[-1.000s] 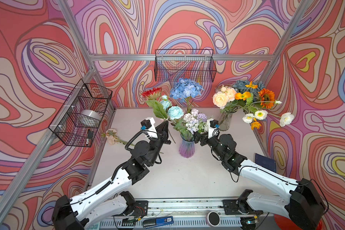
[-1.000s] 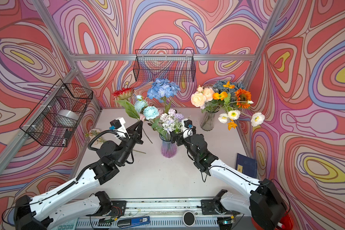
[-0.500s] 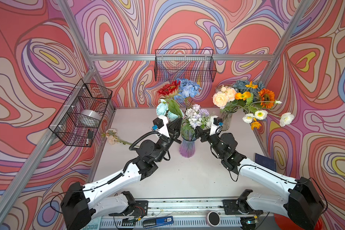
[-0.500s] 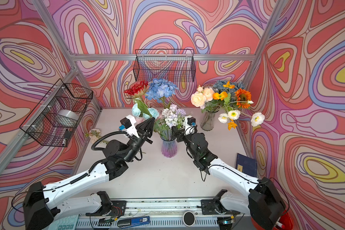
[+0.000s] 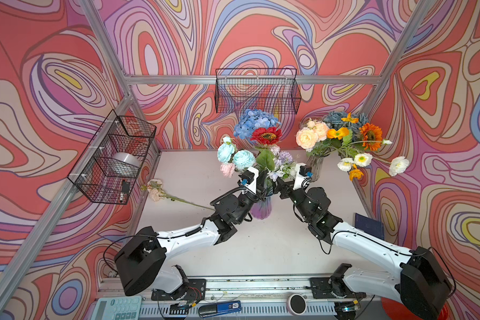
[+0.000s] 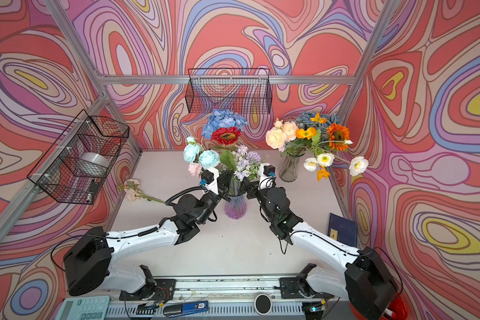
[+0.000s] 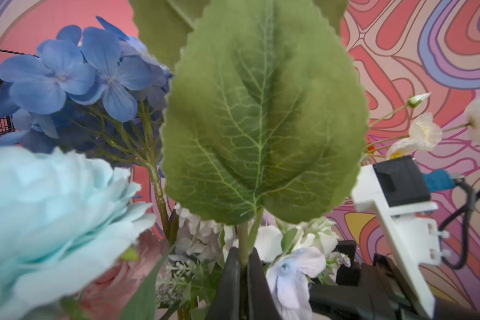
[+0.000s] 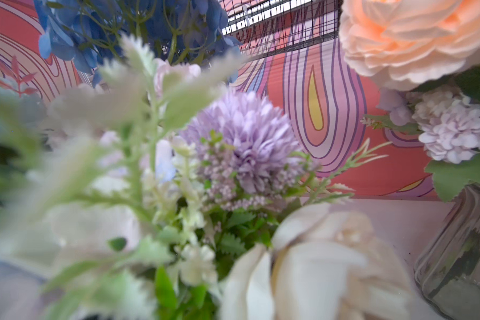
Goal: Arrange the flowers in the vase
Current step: 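Lower the gerbera stem into the blue-purple vase with left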
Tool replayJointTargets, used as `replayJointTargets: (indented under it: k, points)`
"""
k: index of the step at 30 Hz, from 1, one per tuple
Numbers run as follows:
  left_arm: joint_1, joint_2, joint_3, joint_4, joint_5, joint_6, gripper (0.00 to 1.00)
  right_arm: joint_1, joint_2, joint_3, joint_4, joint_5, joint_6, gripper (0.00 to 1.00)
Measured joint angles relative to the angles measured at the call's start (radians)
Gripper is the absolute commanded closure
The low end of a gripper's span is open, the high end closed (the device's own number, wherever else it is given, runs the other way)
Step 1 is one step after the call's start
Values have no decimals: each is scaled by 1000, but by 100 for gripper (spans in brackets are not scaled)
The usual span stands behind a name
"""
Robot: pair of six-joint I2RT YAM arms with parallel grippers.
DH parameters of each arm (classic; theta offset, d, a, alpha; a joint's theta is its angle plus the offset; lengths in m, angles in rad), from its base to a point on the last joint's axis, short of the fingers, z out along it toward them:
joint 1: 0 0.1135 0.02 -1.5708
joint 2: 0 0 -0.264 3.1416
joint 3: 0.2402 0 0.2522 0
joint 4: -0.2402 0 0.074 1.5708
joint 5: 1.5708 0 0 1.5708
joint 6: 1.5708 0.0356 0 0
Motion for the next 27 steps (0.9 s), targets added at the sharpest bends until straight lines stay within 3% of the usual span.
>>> replayJointTargets:
  k: [23,27]
  points:
    - [-84,69,-133,16,-177,33,100,0,-18,-26,-12,0,25,9]
    - [-91,80,-134,33,-196,19,86,0,-19,-30,-16,0,28,9]
